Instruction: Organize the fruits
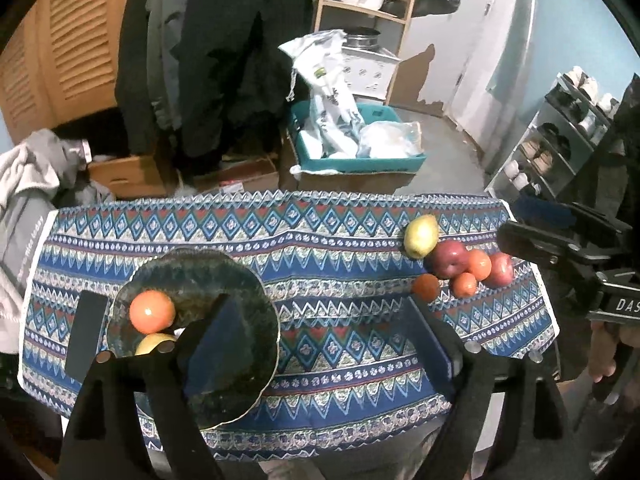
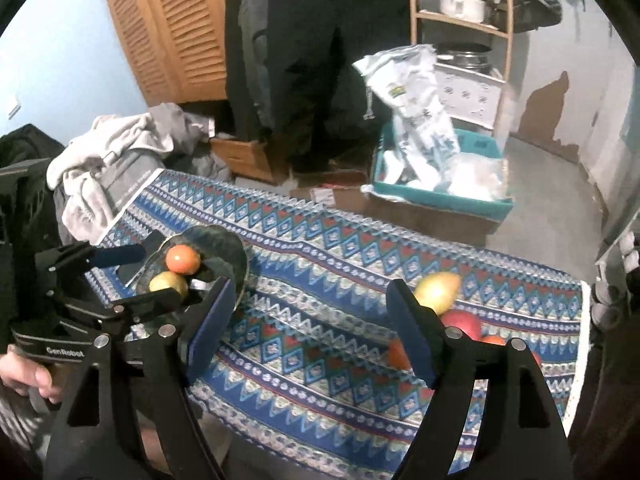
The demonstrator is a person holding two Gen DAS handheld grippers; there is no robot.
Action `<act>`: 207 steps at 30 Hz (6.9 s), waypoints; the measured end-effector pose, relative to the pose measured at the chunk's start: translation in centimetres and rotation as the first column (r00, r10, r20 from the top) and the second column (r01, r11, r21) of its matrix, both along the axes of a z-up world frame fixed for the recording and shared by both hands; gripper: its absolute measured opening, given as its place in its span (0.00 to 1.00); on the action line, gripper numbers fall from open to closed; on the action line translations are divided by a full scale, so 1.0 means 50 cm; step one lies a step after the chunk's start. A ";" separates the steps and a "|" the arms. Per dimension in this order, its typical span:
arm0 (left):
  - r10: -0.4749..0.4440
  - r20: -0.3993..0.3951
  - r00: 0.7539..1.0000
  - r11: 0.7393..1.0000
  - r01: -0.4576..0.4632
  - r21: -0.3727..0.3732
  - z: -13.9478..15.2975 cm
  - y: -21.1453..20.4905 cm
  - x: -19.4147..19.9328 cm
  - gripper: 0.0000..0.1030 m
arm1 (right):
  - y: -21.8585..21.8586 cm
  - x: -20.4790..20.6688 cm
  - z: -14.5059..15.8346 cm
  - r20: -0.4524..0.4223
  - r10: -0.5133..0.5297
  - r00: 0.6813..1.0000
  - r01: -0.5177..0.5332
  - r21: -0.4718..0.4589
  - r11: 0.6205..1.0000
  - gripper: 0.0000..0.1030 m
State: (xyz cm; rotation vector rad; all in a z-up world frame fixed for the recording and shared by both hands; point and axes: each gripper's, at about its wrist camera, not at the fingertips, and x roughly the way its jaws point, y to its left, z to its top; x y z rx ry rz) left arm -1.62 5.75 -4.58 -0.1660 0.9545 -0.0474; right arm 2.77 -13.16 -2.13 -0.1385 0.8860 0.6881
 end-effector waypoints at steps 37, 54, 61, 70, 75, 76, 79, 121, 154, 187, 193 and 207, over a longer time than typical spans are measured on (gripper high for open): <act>-0.177 -0.056 0.983 0.984 0.176 -0.017 -0.032 -0.256 0.112 0.84 | -0.375 0.061 -0.060 -0.031 -0.304 0.952 0.304 -0.017 0.953 0.80; -0.191 -0.192 0.963 0.982 0.185 -0.046 -0.176 -0.309 0.207 0.84 | -0.445 0.131 -0.195 -0.168 -0.381 0.909 0.362 -0.134 0.923 0.80; -0.183 -0.243 0.953 0.983 0.174 -0.055 -0.237 -0.314 0.240 0.84 | -0.462 0.160 -0.279 -0.234 -0.405 0.884 0.361 -0.207 0.909 0.80; -0.197 -0.297 0.934 0.980 0.185 -0.068 -0.301 -0.337 0.268 0.84 | -0.475 0.187 -0.360 -0.286 -0.393 0.874 0.333 -0.239 0.912 0.80; -0.205 -0.328 0.922 0.979 0.193 -0.069 -0.332 -0.350 0.286 0.84 | -0.478 0.199 -0.387 -0.299 -0.394 0.869 0.324 -0.258 0.910 0.80; -0.207 -0.334 0.920 0.978 0.193 -0.073 -0.338 -0.352 0.289 0.84 | -0.478 0.202 -0.392 -0.297 -0.393 0.870 0.322 -0.261 0.910 0.80; -0.212 -0.351 0.912 0.977 0.198 -0.077 -0.355 -0.358 0.297 0.84 | -0.476 0.210 -0.409 -0.295 -0.387 0.874 0.307 -0.282 0.909 0.80; -0.333 -0.233 0.914 0.943 0.325 -0.072 -0.291 -0.375 0.241 0.46 | -0.471 0.176 -0.328 -0.250 -0.388 0.887 0.385 -0.061 0.921 0.72; -0.317 -0.034 0.948 0.946 0.312 -0.091 -0.066 -0.278 0.119 0.46 | -0.325 0.077 -0.099 -0.137 -0.186 0.973 0.210 0.186 0.960 0.72; -0.127 0.014 0.992 0.984 0.128 -0.124 -0.033 -0.036 0.040 0.46 | -0.024 0.070 -0.044 -0.141 0.072 0.987 -0.034 0.254 0.967 0.72; -0.075 -0.001 0.997 0.988 0.074 -0.133 -0.049 0.015 0.034 0.46 | 0.041 0.072 -0.055 -0.161 0.118 0.980 -0.074 0.255 0.964 0.72; 0.051 -0.058 0.997 0.990 -0.058 -0.132 -0.108 0.131 0.022 0.46 | 0.198 0.085 -0.120 -0.230 0.197 0.953 -0.146 0.220 0.964 0.72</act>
